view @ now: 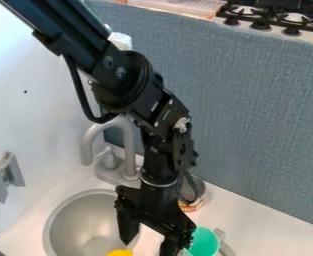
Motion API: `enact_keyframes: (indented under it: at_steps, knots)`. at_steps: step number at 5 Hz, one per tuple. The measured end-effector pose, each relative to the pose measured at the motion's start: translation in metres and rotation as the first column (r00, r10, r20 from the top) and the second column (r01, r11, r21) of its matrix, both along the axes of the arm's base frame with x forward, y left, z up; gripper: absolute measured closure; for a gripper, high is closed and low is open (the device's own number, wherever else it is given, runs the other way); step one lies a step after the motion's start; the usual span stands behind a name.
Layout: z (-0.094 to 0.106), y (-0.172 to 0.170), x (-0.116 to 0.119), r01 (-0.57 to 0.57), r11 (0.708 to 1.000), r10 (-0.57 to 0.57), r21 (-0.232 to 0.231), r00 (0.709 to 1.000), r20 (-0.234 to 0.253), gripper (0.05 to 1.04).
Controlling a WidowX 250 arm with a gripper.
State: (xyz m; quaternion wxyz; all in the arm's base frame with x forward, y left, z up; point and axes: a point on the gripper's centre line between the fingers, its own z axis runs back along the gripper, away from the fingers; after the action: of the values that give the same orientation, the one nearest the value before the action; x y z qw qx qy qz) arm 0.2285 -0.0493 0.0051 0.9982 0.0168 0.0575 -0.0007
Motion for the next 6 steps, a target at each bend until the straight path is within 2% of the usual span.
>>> enact_keyframes:
  at_steps: [1,3,4,6]
  knots:
    - [-0.005,0.001,-0.002,-0.004,1.0,0.004,0.003,1.0,-0.018,0.083]
    - [0.0,-0.006,0.038,-0.051,0.998,0.054,-0.047,0.996,0.066,0.083]
    - [-0.01,-0.008,0.053,-0.069,0.996,0.072,-0.048,0.995,0.064,0.083]
    - [-0.04,-0.009,0.073,-0.082,0.997,0.082,-0.014,0.997,0.0,0.083]
